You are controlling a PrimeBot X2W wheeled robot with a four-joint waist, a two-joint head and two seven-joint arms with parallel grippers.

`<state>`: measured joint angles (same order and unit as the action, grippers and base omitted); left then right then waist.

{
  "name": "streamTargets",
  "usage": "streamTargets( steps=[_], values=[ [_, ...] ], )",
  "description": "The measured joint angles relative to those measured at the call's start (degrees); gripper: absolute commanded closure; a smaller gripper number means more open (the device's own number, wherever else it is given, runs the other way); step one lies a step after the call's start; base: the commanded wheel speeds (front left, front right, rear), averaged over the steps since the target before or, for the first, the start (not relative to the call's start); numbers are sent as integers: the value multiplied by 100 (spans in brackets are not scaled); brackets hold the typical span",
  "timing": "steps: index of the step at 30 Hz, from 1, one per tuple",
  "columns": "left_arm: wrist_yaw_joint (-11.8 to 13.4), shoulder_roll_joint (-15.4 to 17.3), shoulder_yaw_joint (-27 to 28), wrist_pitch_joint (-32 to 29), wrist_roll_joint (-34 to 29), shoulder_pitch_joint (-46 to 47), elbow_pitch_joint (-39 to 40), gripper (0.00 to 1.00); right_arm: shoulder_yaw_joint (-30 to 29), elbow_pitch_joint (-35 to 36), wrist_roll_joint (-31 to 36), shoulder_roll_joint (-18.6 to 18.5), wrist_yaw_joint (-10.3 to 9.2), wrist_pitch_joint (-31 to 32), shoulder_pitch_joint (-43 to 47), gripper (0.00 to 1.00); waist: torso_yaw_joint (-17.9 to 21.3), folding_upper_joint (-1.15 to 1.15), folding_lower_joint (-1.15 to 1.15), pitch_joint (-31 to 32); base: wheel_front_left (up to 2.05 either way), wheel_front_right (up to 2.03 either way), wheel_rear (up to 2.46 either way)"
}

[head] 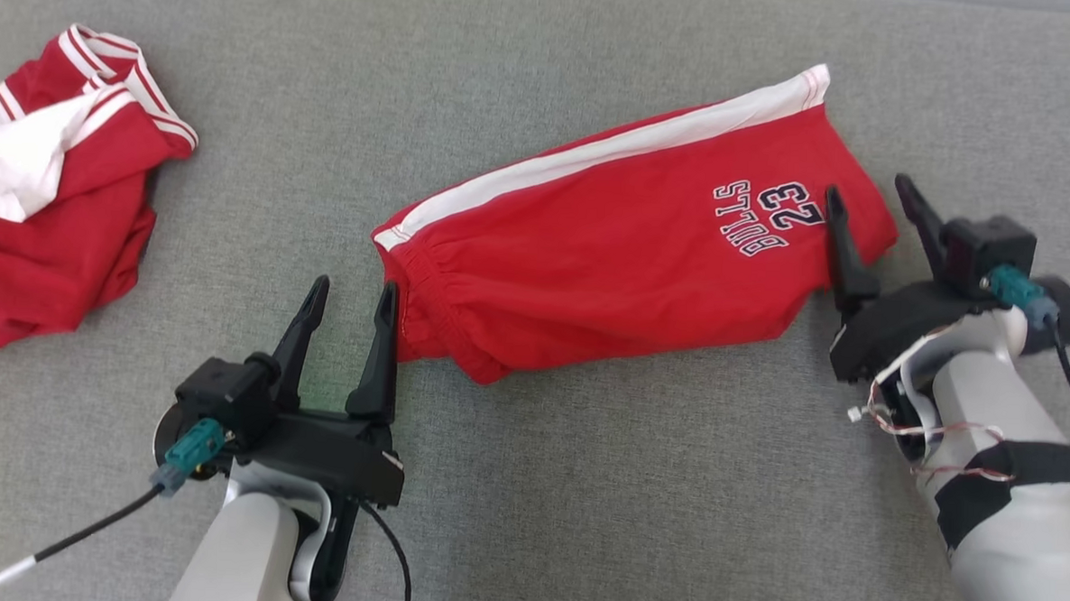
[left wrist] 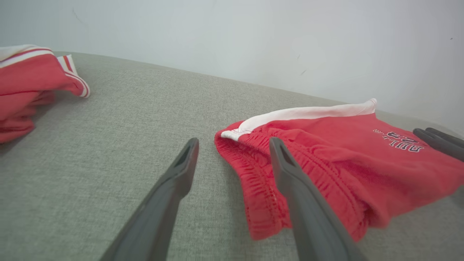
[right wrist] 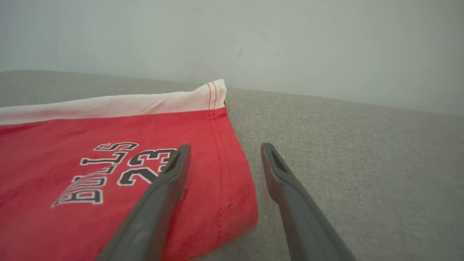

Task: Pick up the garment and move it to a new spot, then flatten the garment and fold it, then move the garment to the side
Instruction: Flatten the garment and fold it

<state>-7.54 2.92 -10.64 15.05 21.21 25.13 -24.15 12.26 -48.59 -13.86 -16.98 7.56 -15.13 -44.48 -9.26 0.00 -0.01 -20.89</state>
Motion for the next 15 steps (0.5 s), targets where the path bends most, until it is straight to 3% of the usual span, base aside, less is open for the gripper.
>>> streamTargets(
  steps=[11,12,13,15],
  values=[
    [0,0,-34,0,-1,-161,35,0,5,-832,-133,197,0,9,-49,0,-40,-1,-1,39,0,0,0],
    [0,0,-34,0,-3,-160,37,0,53,-924,-153,226,0,25,-109,5,-44,-1,-1,36,0,0,0],
    [0,0,-34,0,-7,-160,38,0,93,-1001,-189,250,0,29,-144,54,-45,-1,-1,36,0,0,0],
    [0,-1,-29,-1,-22,-159,36,0,152,-1128,-288,310,0,23,-204,100,-47,-1,0,50,0,0,0]
  ],
)
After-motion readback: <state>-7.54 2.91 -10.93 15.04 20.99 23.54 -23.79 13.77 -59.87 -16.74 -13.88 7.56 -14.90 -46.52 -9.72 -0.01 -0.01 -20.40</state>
